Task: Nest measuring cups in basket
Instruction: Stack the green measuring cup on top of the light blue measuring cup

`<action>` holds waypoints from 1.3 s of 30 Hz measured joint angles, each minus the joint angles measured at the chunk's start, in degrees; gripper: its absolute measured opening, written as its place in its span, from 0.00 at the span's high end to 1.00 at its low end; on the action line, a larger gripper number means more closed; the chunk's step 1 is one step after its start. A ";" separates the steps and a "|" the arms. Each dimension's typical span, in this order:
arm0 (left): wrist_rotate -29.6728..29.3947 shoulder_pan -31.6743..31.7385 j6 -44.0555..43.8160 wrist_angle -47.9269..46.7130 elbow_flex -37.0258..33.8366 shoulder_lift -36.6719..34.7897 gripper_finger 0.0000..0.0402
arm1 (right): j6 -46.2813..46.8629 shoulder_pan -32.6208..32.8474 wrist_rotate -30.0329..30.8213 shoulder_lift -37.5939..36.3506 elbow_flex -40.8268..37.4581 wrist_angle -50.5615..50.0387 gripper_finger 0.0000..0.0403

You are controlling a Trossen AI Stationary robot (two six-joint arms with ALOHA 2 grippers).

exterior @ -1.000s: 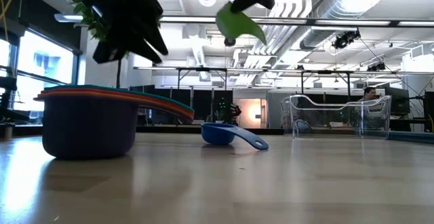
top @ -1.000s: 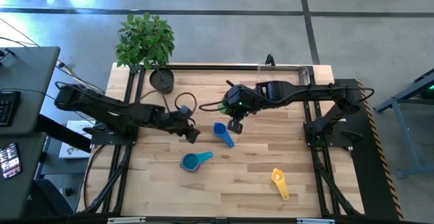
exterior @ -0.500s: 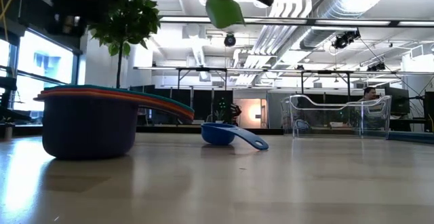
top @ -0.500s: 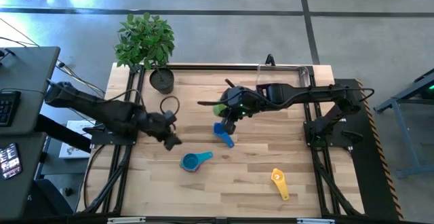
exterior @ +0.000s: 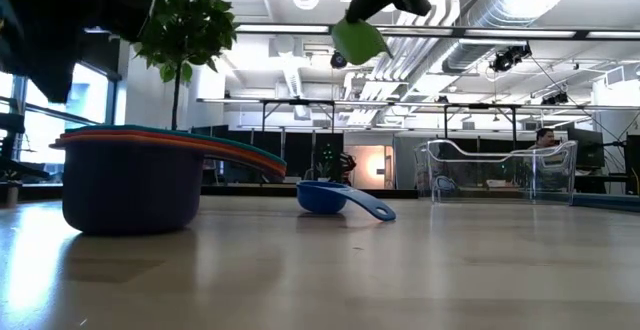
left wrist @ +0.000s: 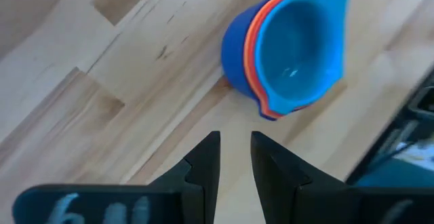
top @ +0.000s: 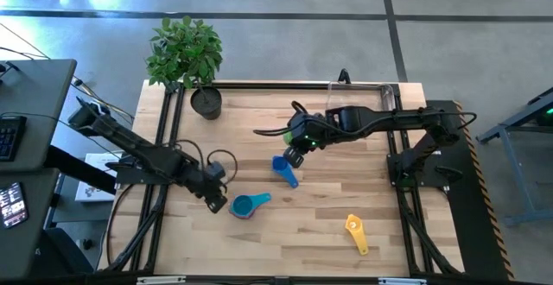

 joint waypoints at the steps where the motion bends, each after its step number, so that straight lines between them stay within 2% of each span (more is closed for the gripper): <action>1: 0.14 -0.13 0.00 -0.01 0.00 1.21 0.82 | 0.01 0.05 0.02 0.01 0.00 -0.29 1.00; 8: 2.29 -0.36 -0.37 2.00 0.00 8.78 0.82 | -0.01 0.32 0.02 0.01 0.00 -0.53 1.00; 19: 5.05 0.76 -0.35 8.01 0.02 15.83 0.82 | -0.14 0.59 0.24 0.03 0.00 -1.25 1.00; 39: 3.19 5.50 1.30 19.39 0.03 19.06 0.82 | -0.05 2.20 0.44 0.03 0.00 -2.53 1.00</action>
